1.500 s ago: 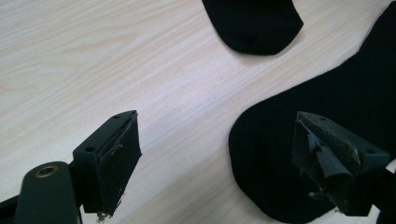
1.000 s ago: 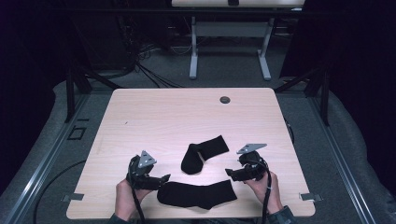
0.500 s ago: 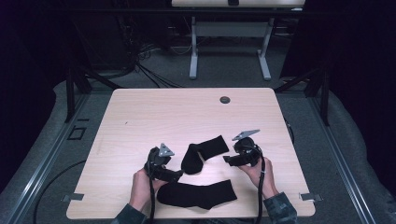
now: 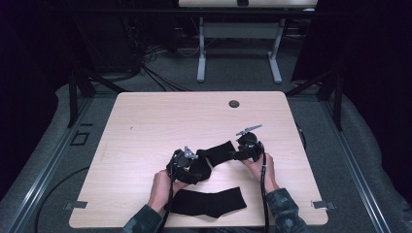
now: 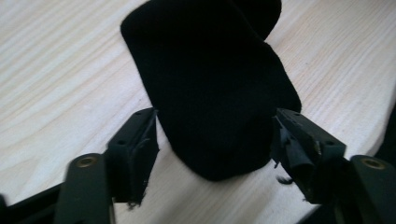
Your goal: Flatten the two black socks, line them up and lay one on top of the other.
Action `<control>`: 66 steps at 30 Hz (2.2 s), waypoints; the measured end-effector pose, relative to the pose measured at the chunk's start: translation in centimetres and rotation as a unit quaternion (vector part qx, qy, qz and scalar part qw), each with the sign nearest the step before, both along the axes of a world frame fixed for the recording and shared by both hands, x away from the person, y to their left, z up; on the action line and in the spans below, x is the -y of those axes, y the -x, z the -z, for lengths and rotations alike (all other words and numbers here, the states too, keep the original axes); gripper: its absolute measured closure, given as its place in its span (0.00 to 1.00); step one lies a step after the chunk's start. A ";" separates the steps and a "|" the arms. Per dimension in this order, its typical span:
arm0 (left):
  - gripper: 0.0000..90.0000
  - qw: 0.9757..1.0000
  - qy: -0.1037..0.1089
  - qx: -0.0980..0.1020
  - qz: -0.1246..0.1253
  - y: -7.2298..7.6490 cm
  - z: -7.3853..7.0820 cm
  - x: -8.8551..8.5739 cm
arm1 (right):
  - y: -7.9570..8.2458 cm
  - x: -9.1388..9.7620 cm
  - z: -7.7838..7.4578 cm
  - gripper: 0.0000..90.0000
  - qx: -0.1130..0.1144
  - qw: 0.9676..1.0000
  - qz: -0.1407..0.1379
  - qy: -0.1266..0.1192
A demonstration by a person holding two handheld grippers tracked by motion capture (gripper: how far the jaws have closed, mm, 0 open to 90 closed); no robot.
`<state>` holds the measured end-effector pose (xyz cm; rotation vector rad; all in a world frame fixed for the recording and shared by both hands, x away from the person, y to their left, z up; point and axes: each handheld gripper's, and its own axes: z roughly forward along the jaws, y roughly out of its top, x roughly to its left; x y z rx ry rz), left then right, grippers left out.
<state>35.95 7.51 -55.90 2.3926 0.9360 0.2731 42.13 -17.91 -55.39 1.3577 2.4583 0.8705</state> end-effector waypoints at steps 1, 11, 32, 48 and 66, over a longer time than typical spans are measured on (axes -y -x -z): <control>0.44 1.000 -0.007 -0.007 0.003 -0.1 0.2 0.2 | -0.3 -0.2 0.4 0.57 -0.005 1.000 0.001 0.006; 0.81 1.000 0.000 -0.018 0.018 0.0 0.1 -0.5 | -0.5 -0.5 1.0 0.80 -0.002 1.000 0.001 0.008; 0.93 0.999 -0.046 -0.007 0.017 -0.2 -0.4 -5.0 | 3.5 0.6 -2.3 0.91 0.039 0.999 -0.016 -0.011; 0.43 0.998 -0.066 -0.012 -0.014 -0.6 -1.5 -7.7 | 4.4 1.2 -1.1 0.90 0.009 1.000 -0.017 -0.018; 0.30 0.998 -0.035 -0.004 -0.058 0.1 0.1 -7.0 | 5.9 1.2 -0.1 0.89 0.002 0.999 -0.017 -0.030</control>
